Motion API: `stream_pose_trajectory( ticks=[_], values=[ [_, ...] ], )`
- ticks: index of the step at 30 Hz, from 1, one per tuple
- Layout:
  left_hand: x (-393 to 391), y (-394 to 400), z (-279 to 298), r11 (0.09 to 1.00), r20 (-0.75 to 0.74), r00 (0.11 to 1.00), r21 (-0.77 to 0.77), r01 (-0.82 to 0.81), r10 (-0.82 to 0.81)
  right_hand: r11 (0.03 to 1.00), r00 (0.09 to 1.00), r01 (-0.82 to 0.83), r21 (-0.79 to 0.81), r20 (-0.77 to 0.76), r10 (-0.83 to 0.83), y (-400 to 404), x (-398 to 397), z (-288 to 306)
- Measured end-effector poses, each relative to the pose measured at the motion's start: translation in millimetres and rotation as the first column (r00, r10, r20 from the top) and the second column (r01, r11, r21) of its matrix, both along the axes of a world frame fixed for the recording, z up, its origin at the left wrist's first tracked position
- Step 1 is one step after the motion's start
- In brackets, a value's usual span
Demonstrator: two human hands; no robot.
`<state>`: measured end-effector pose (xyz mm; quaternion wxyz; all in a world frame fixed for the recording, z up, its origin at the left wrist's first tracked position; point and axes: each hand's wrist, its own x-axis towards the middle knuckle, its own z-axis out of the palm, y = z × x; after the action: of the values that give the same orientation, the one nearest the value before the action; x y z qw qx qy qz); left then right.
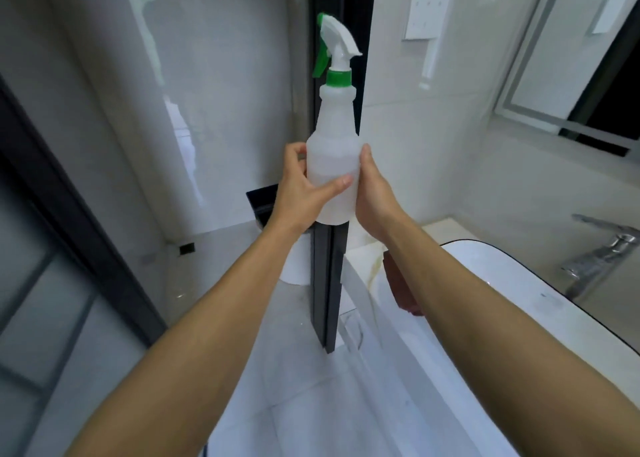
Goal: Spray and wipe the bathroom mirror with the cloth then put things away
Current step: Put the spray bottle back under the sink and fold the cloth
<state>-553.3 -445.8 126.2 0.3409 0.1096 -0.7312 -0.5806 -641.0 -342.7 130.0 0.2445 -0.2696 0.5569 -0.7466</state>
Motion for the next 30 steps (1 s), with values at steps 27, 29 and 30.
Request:
stream_pose_trajectory(
  ticks=[27,29,30],
  values=[
    [130.2,33.9,-547.2,0.950,0.415,0.896,0.186,-0.250,0.154,0.971,0.892,-0.066,0.230,0.450,-0.046,13.0,139.6,-550.8],
    [131.5,40.6,-591.9,0.961,0.440,0.888,0.161,-0.225,0.134,0.972,0.863,-0.033,0.231,0.497,-0.089,21.4,139.6,-595.6],
    [130.3,44.9,-610.7,0.970,0.453,0.883,0.137,-0.202,0.120,0.972,0.847,-0.011,0.234,0.518,-0.116,25.6,137.5,-614.4]
  ],
)
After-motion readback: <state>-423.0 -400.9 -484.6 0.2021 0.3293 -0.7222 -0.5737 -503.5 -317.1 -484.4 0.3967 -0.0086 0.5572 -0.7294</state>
